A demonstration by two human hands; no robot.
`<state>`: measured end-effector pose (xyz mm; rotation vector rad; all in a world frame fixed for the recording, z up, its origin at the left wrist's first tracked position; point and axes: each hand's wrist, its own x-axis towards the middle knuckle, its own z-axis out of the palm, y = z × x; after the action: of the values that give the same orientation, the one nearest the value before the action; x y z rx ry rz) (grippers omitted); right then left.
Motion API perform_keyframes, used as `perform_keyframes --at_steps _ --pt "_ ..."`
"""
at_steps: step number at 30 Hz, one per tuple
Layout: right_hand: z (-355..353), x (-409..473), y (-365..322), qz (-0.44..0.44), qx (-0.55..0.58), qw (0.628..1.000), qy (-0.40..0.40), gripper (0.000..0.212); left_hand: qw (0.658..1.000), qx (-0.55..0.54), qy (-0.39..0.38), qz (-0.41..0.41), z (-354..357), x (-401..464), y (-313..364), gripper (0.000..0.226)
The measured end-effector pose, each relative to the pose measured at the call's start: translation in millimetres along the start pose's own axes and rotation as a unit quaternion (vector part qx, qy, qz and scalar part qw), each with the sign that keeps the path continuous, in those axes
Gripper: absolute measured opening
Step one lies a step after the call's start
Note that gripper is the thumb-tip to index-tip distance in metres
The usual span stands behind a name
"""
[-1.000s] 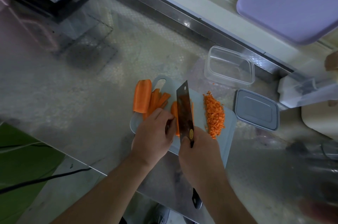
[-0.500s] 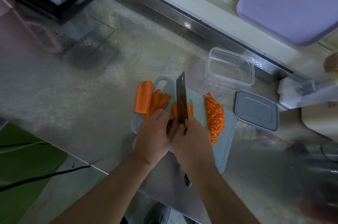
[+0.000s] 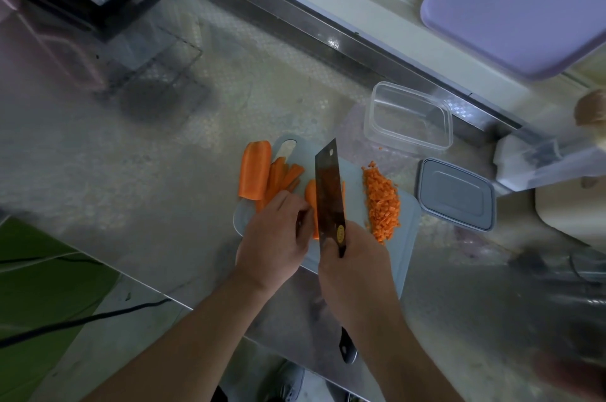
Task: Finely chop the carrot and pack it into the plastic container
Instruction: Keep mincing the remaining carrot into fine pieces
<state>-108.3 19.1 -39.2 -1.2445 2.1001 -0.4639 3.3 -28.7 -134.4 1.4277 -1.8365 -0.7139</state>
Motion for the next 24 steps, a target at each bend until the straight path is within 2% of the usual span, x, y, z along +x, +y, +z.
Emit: perform_keyframes --at_steps 10,17,24 --pt "3 -1 -1 0.008 -0.012 1.000 0.002 0.030 1.000 0.011 0.006 -0.002 0 0 1 0.013" --pt "10 2 -10 0.044 -0.051 0.998 0.000 0.018 1.000 0.007 -0.004 -0.011 0 0 0 0.014" --pt "20 18 -16 0.014 0.001 1.000 0.023 0.018 1.000 -0.007 -0.021 -0.017 -2 -1 1 0.015"
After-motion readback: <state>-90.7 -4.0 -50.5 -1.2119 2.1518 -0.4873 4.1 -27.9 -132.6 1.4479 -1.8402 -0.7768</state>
